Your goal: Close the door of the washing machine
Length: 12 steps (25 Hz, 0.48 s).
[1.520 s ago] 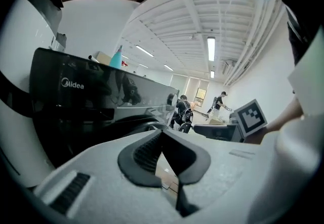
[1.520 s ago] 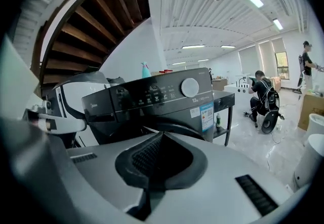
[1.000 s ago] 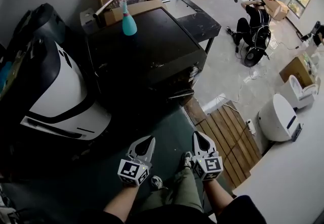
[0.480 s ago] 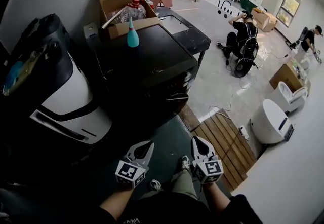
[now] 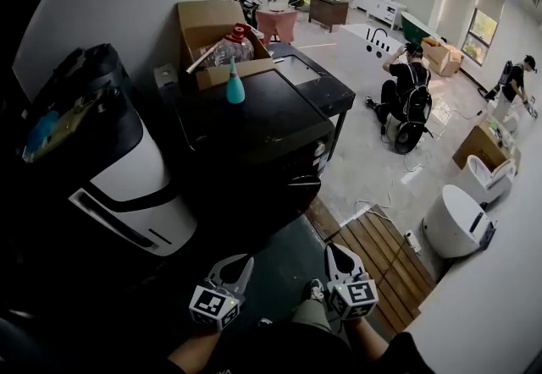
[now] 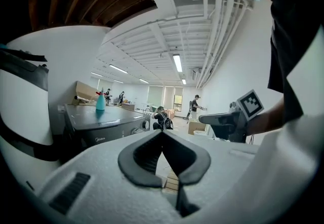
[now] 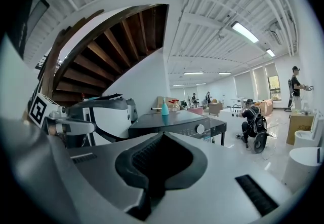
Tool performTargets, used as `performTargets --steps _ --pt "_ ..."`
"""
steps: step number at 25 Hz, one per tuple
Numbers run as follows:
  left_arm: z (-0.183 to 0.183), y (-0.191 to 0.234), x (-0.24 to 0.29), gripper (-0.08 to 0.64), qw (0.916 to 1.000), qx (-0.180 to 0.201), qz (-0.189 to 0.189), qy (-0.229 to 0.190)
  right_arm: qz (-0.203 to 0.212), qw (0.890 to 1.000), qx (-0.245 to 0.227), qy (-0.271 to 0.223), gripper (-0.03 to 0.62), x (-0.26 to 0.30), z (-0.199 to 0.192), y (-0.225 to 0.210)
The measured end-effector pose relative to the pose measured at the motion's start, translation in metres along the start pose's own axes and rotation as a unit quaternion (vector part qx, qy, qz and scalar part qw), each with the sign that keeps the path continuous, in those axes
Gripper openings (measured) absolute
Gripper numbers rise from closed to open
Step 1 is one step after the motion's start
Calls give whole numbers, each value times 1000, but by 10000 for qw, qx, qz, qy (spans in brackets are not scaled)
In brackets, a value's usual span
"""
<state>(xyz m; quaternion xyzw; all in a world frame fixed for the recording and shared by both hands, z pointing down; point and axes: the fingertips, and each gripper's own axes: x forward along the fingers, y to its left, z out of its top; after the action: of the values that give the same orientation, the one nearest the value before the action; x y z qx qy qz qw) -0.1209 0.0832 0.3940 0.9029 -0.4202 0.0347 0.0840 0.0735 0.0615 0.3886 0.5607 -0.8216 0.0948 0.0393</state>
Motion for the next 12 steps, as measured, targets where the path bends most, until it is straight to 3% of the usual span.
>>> performTargets --steps 12 --pt "-1 -7 -22 2 9999 28 91 -60 161 9995 -195 201 -2 -5 -10 19"
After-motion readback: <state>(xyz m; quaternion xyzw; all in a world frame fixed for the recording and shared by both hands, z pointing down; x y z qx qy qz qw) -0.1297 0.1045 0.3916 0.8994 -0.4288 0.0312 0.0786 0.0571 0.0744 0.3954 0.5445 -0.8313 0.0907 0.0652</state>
